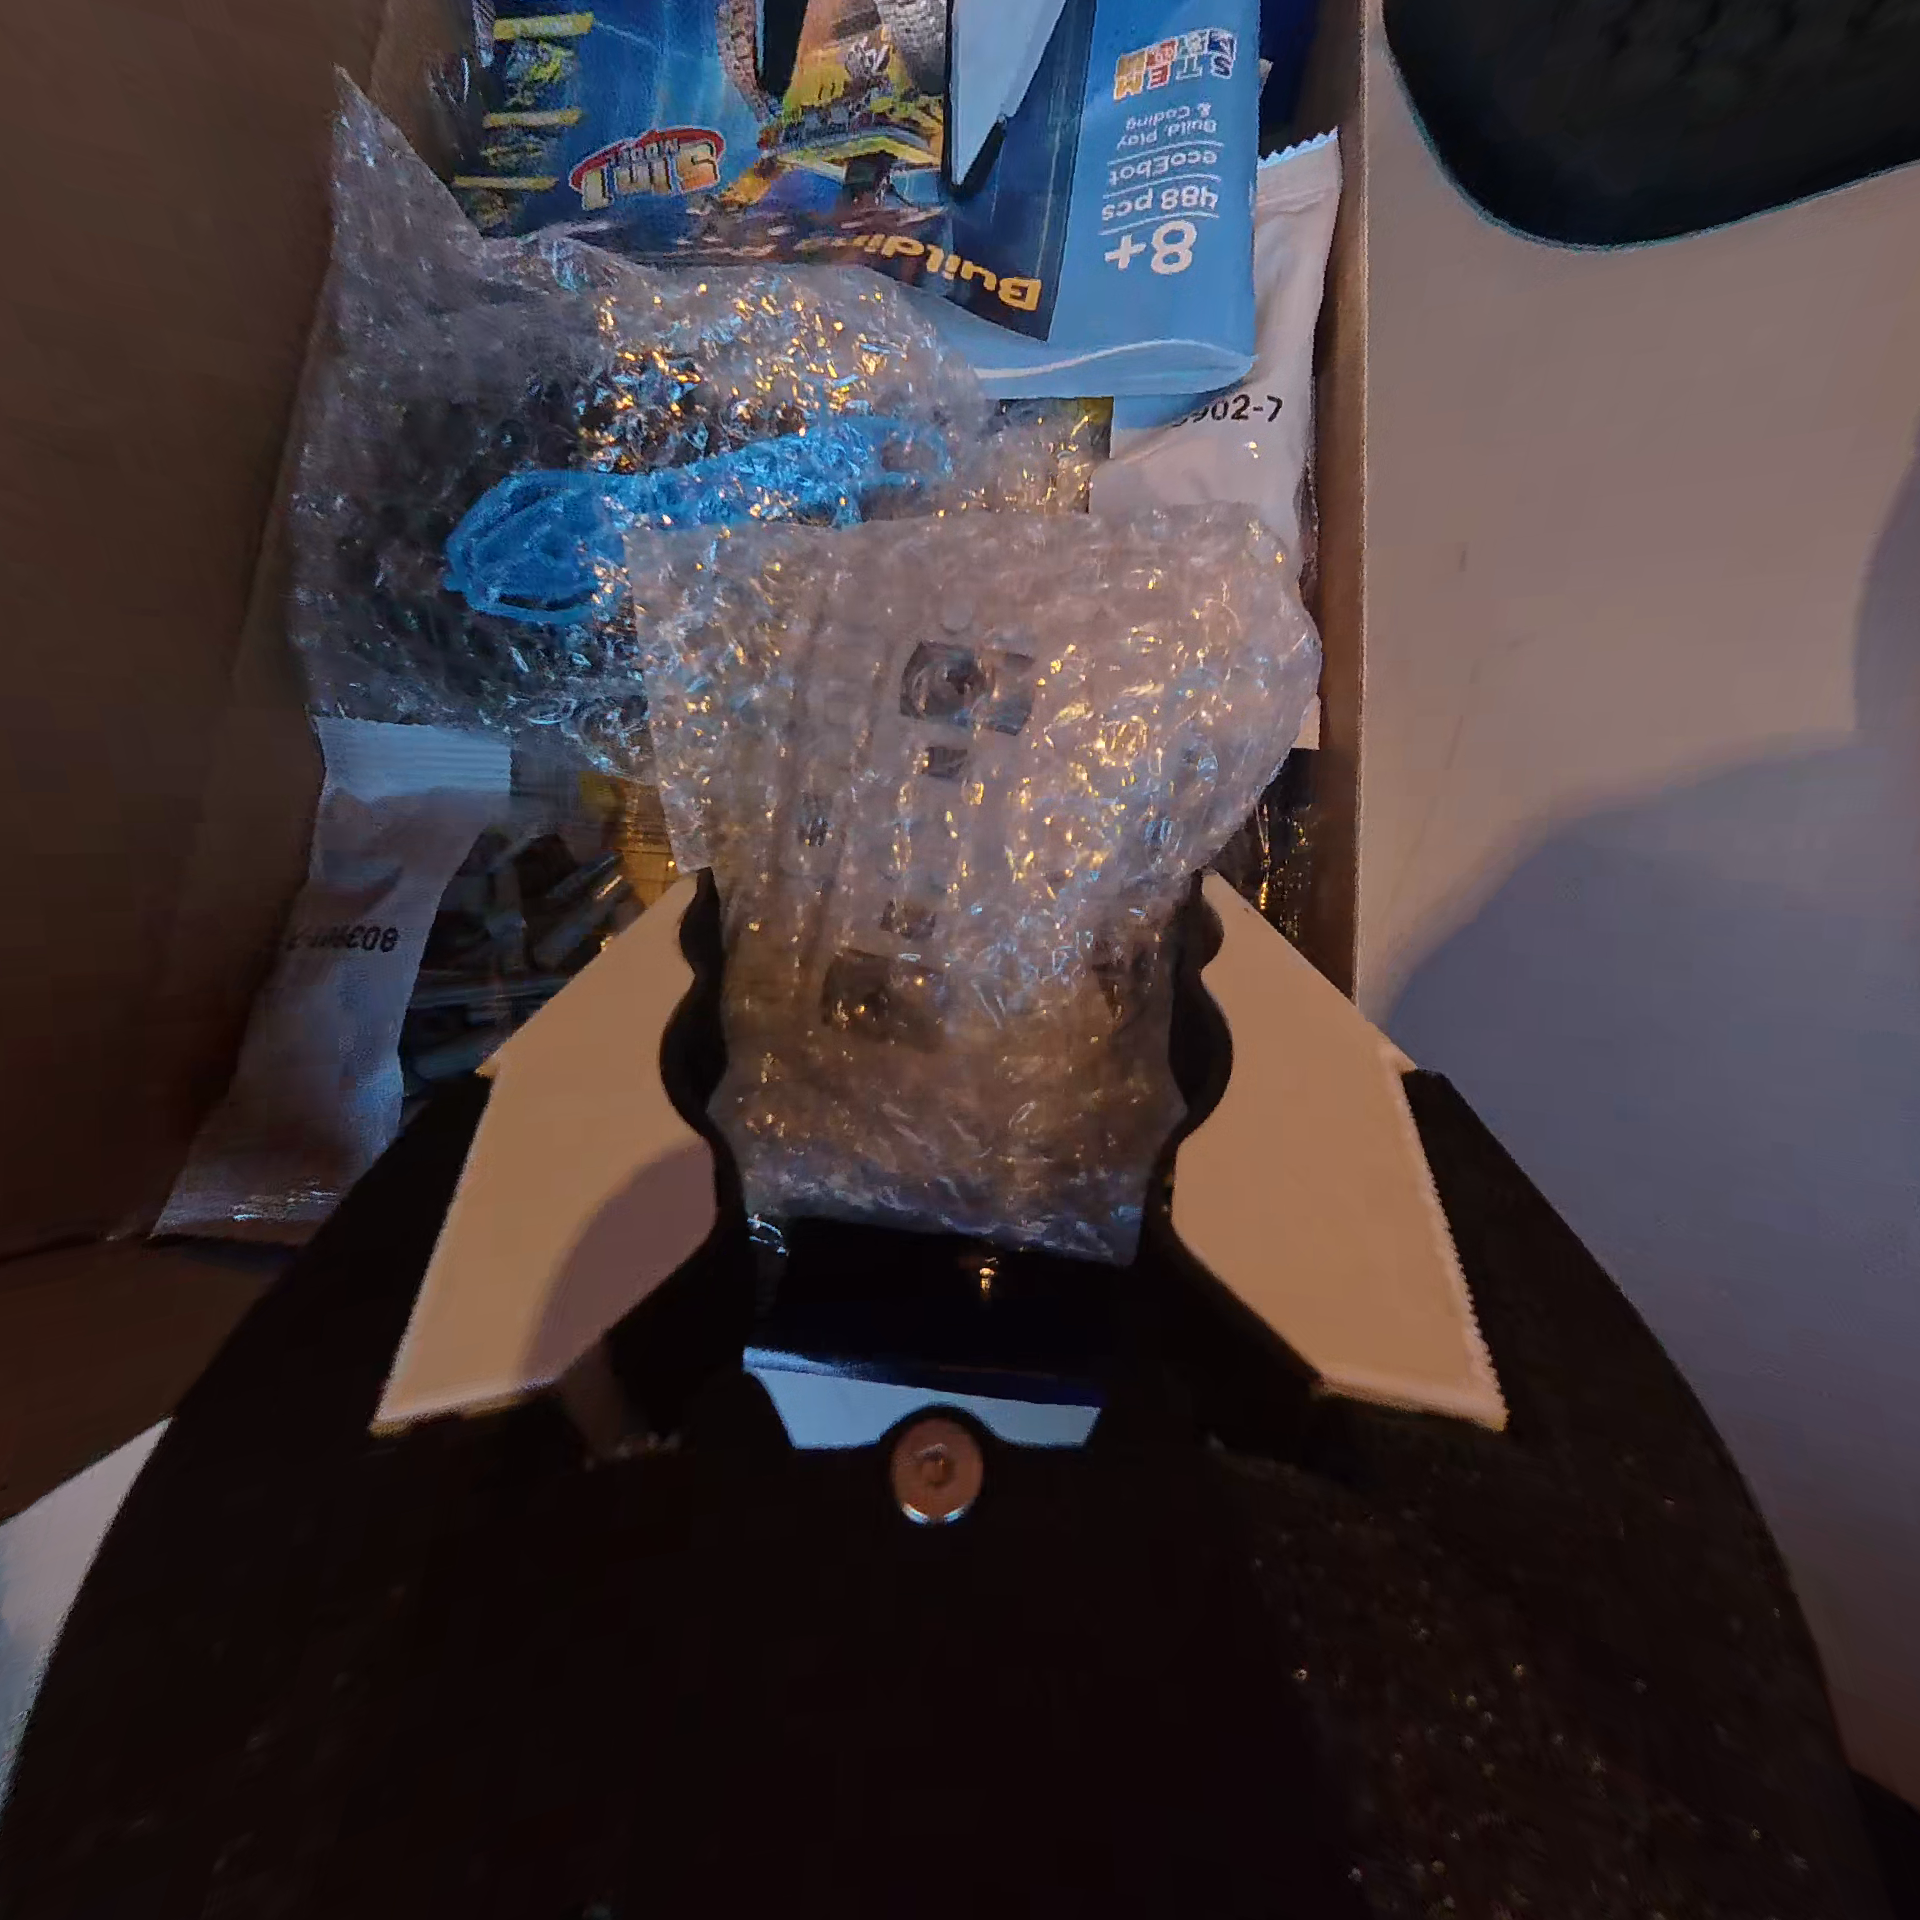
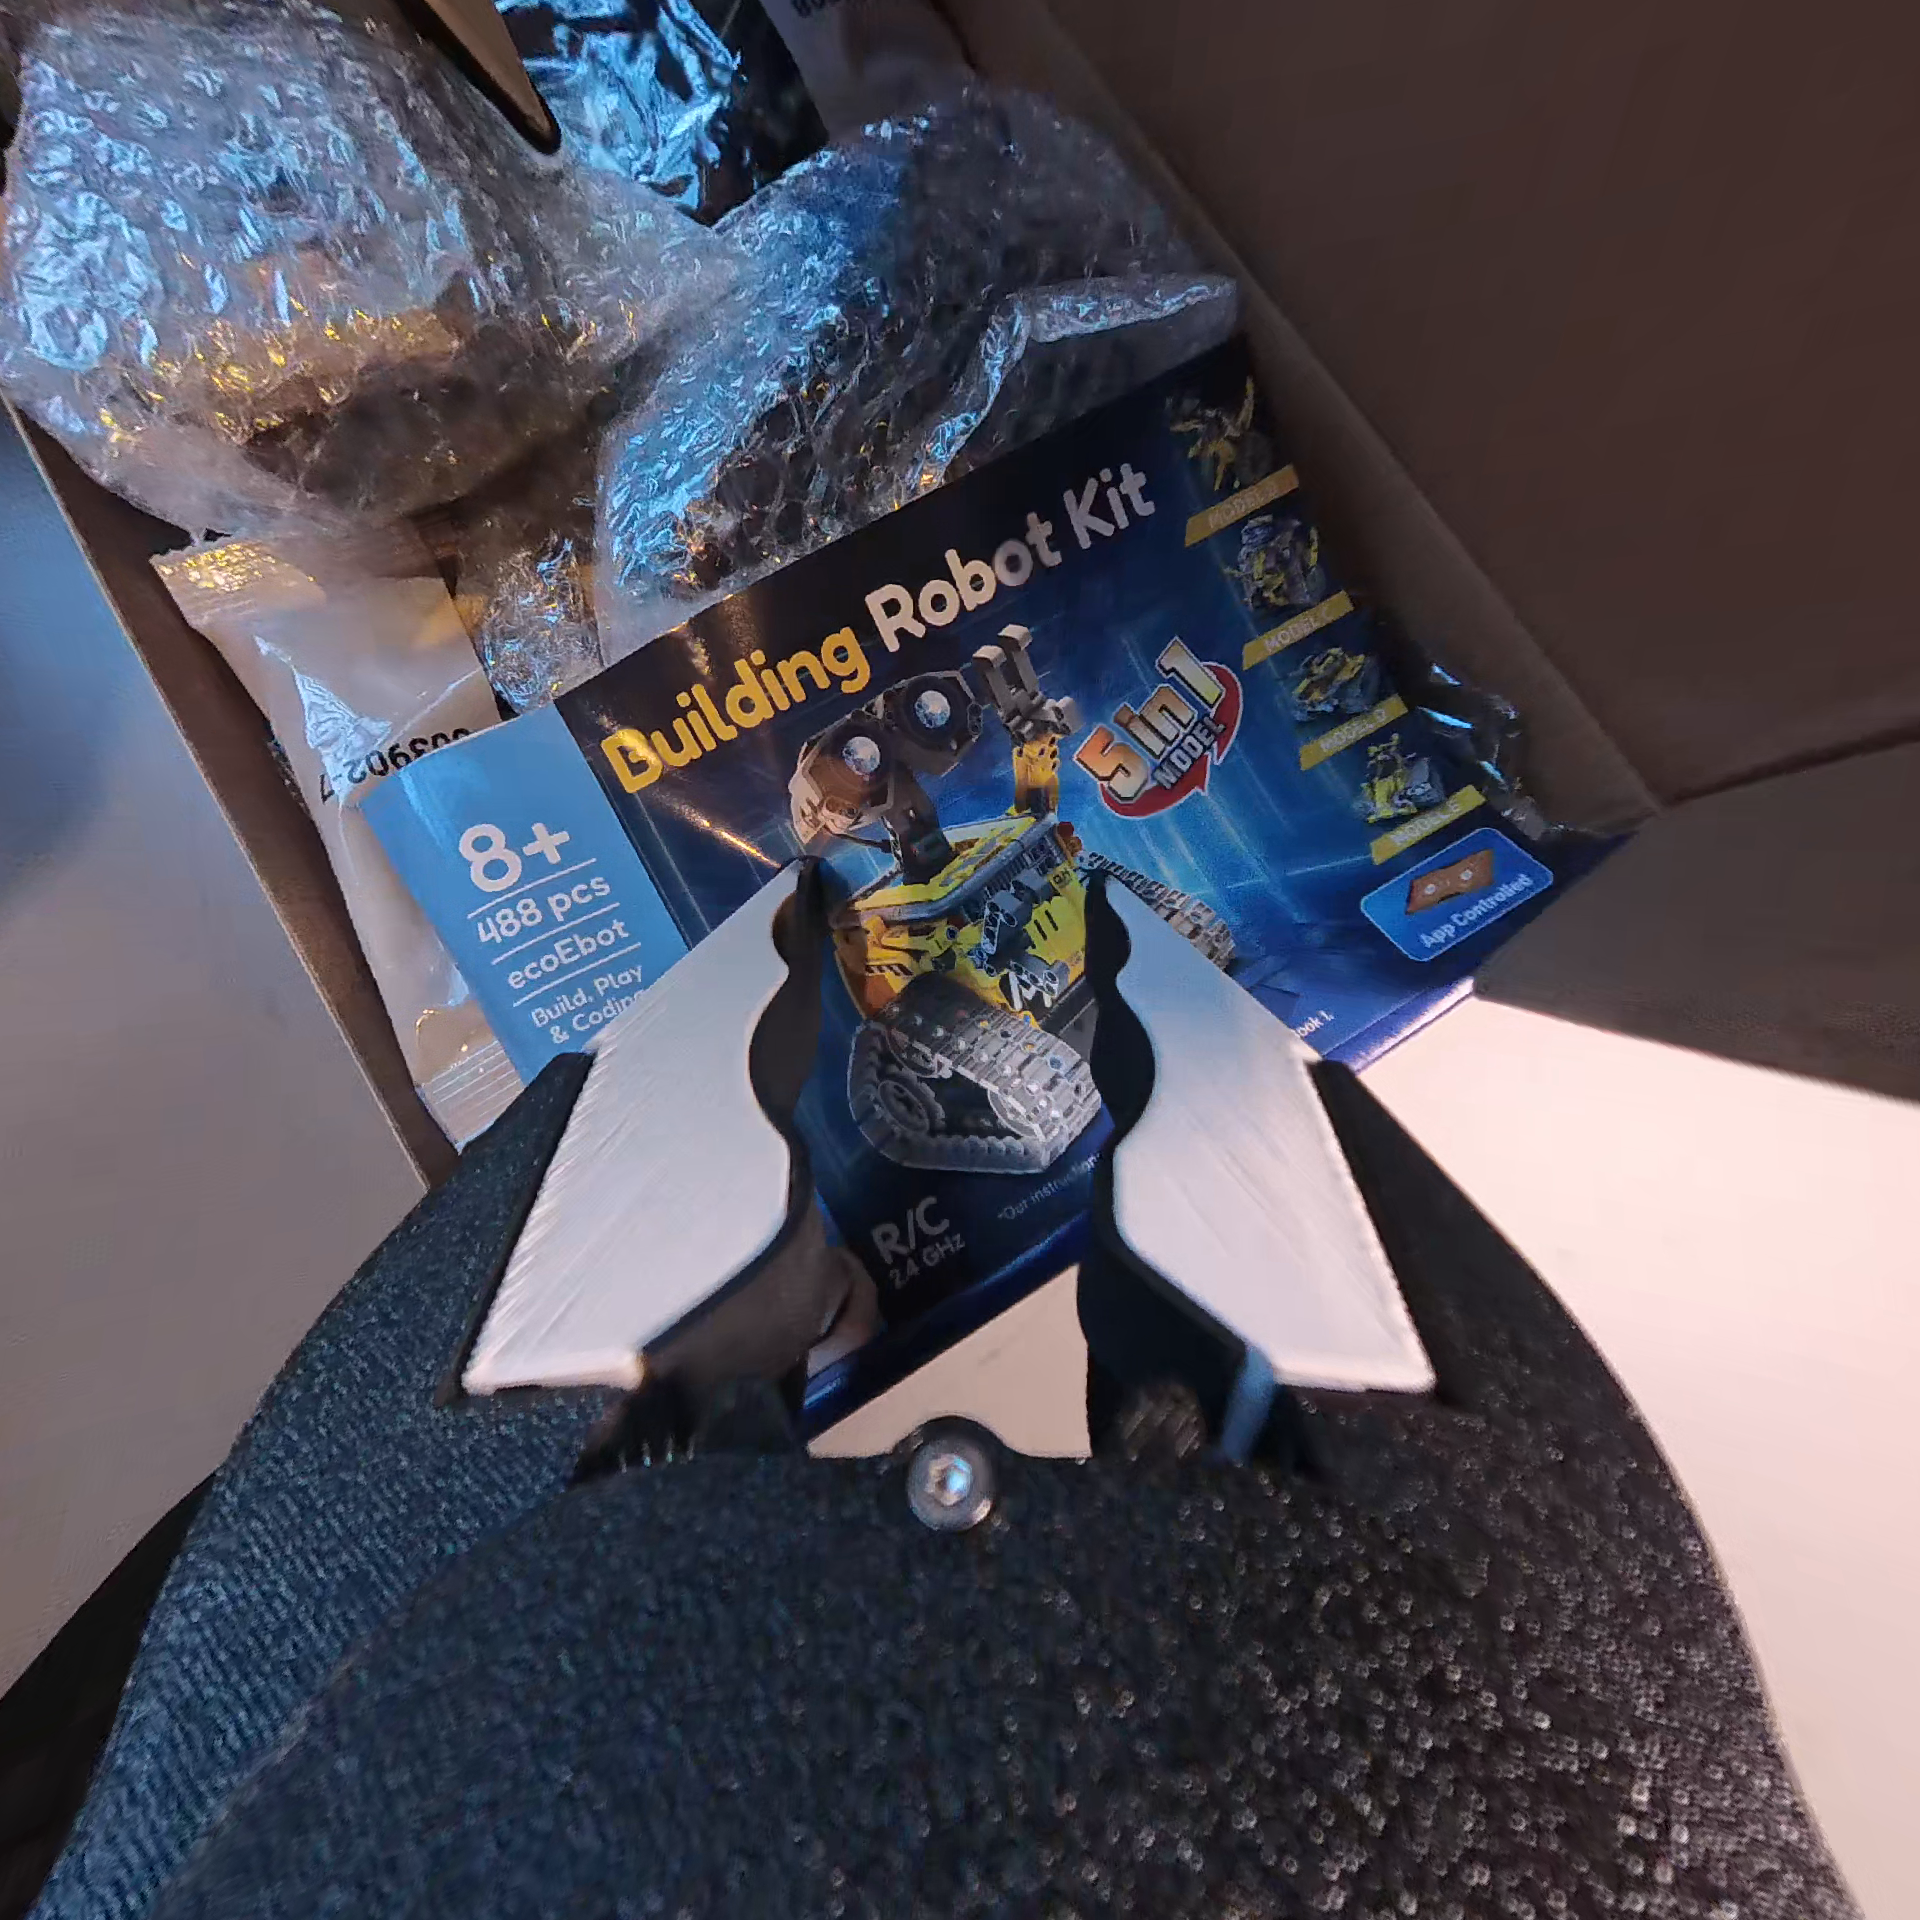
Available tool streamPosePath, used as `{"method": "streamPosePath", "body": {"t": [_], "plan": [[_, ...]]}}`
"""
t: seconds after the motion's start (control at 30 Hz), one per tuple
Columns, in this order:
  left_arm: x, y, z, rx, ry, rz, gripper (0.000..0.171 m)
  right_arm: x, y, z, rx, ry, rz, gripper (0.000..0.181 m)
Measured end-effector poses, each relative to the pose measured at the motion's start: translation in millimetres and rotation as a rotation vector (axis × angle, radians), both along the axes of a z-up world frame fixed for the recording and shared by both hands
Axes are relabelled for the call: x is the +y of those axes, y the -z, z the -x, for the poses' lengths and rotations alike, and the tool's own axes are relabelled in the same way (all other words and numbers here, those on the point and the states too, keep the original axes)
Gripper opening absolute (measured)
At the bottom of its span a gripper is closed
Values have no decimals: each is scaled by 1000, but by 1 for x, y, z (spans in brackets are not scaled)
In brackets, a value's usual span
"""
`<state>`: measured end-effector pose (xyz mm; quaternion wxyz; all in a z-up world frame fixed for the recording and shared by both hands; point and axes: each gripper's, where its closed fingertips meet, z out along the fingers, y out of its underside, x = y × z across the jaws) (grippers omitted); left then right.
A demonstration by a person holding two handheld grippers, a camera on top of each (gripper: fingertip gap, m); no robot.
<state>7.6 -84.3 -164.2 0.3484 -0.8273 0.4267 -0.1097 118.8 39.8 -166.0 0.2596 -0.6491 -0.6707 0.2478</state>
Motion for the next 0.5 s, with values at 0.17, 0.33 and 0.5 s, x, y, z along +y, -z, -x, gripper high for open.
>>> {"method": "streamPosePath", "body": {"t": [0.17, 0.33, 0.5], "plan": [[-2, -11, 0, -25, -6, -13, 88, 2, 1, 6, -28, -20, 9, 52], [-1, -27, 2, -19, -14, -51, 86, 4, -21, 22, 116, -23, -124, 58], [3, -36, -5, -5, 26, -50, 85, -13, -34, 46, 145, -86, -129, 34]]}}
